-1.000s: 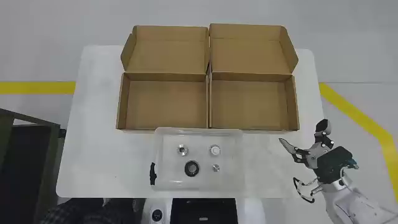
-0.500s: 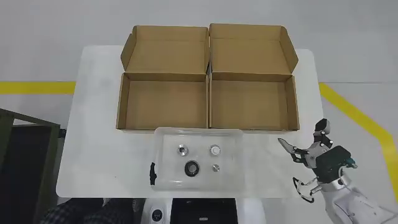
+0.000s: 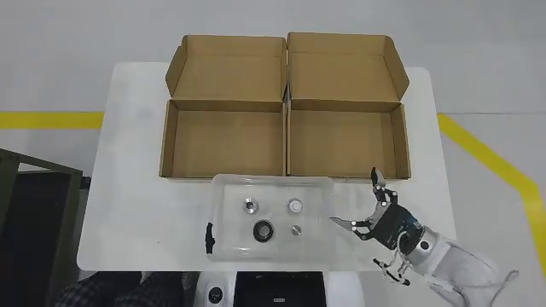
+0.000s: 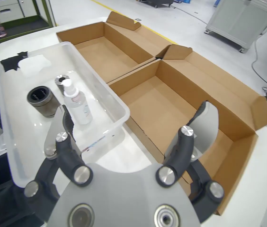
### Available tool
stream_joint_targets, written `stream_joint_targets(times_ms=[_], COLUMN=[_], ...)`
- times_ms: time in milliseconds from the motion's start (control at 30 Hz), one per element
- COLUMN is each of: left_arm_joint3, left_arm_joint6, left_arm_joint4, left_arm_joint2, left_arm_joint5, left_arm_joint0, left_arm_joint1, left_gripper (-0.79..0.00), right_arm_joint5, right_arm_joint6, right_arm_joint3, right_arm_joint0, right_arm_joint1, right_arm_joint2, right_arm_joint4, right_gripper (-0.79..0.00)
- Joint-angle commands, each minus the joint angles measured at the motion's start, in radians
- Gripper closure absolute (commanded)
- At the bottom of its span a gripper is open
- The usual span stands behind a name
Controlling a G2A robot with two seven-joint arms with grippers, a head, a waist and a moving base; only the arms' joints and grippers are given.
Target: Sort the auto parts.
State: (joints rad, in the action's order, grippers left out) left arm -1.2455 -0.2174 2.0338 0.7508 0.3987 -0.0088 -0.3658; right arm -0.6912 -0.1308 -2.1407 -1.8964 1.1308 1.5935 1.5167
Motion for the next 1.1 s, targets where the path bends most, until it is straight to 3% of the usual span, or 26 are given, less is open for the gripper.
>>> stream_joint_targets(times_ms=[0, 533, 1067], left_arm_joint3=[0.0, 0.0, 0.0], left_arm_joint6=[0.0, 0.0, 0.0], left_arm_joint4=[0.0, 0.0, 0.0], left_arm_joint2=[0.0, 0.0, 0.0], left_arm_joint5=[0.0, 0.0, 0.0], left_arm_joint0=[0.0, 0.0, 0.0], left_arm_joint1=[0.0, 0.0, 0.0], left_gripper=[-0.785, -0.785, -0.785], right_arm_joint5=[-0.023, -0.057, -0.029], right_arm_joint6=[0.04, 0.252, 0.367], right_arm_joint3=[-0.01, -0.042, 0.027], right_arm_joint0=[0.015, 0.12, 0.222], right_arm_joint1=[-0.002, -0.003, -0.001], right_arm_joint2=[-0.026, -0.254, -0.364], right_arm_joint4=[0.009, 0.103, 0.094], right_gripper=[-0.785, -0.785, -0.785])
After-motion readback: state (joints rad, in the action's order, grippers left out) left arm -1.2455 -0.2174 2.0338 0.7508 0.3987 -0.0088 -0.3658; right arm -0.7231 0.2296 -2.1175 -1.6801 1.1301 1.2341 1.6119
